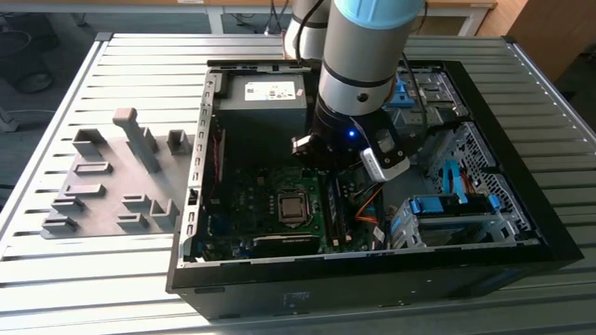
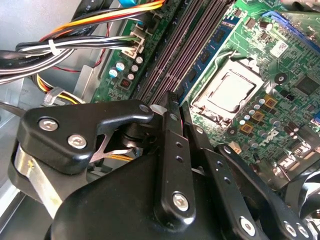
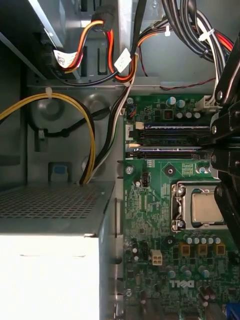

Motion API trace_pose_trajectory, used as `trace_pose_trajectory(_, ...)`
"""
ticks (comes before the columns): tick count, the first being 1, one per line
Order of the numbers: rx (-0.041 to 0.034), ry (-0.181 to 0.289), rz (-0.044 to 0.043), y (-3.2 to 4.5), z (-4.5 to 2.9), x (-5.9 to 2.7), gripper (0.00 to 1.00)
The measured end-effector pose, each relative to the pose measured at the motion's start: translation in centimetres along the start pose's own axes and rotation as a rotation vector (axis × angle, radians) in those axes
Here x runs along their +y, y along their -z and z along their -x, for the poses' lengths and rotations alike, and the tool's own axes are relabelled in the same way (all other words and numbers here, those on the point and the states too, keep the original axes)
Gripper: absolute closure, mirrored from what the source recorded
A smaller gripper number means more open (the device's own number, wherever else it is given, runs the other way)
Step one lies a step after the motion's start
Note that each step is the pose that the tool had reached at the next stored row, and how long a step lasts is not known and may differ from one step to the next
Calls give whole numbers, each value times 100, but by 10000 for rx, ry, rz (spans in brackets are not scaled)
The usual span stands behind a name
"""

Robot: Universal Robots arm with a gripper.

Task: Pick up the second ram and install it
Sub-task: 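Insert the second ram into the second slot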

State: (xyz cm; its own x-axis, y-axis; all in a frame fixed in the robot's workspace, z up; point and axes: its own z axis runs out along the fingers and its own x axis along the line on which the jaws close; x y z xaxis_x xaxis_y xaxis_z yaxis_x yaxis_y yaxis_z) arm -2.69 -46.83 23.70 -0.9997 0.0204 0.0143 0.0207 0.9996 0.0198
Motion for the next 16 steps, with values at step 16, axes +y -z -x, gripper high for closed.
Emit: trace_pose_trajectory(16,6,-241,12,-96,3,-62,86)
